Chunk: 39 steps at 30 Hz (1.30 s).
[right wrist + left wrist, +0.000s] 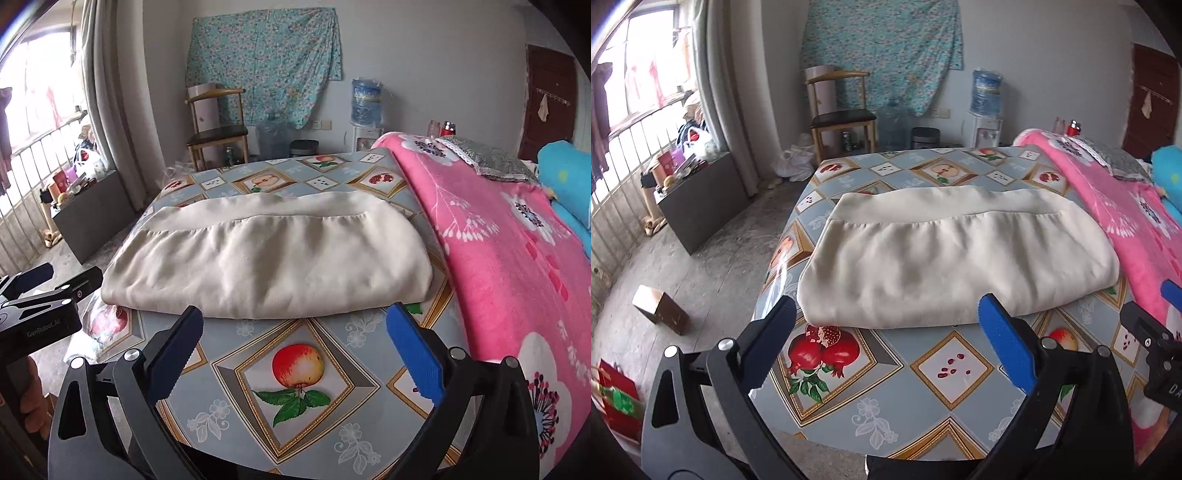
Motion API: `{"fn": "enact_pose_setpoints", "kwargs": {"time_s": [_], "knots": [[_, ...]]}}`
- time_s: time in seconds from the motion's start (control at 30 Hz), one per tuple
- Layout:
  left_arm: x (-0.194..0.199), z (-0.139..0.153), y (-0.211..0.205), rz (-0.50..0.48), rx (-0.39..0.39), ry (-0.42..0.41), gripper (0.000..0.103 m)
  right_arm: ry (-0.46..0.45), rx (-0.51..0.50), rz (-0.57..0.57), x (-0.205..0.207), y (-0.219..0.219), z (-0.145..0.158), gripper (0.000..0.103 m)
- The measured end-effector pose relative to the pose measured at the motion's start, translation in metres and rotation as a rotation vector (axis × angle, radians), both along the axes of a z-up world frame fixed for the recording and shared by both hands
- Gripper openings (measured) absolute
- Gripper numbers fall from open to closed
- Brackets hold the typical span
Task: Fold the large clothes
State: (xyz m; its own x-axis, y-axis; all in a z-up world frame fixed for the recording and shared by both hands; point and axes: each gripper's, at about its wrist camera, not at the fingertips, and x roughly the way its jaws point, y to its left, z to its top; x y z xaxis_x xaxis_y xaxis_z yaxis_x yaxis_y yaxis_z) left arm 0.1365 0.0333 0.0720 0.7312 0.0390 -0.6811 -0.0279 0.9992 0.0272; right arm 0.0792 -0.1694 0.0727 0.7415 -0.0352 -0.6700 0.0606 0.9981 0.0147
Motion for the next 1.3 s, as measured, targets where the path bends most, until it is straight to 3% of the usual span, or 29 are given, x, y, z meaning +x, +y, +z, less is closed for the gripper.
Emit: {"fn": "enact_pose_setpoints", "kwargs": {"time_s": [0.1, 0.23, 0.57, 1.3], "knots": [[0.003, -0.004, -0.001, 0.026, 0.006, 0.033, 0.096, 0.002, -0.012, -0.019, 0.002, 0.002, 0.002, 0.097], [0.013, -0.017, -0.010, -0.007, 0.033, 0.124, 0.095, 0.011, -0.031, -0.019, 0.005, 0.009, 0.001, 0.097], [0.016, -0.037, -0.031, -0.050, 0.014, 0.221, 0.095, 0.166, -0.004, -0.049, 0.017, 0.002, -0.021, 0.097], [0.022, -0.046, -0.038, -0.101, -0.037, 0.281, 0.095, 0.200, -0.037, -0.062, 0.017, 0.002, -0.027, 0.097]]}}
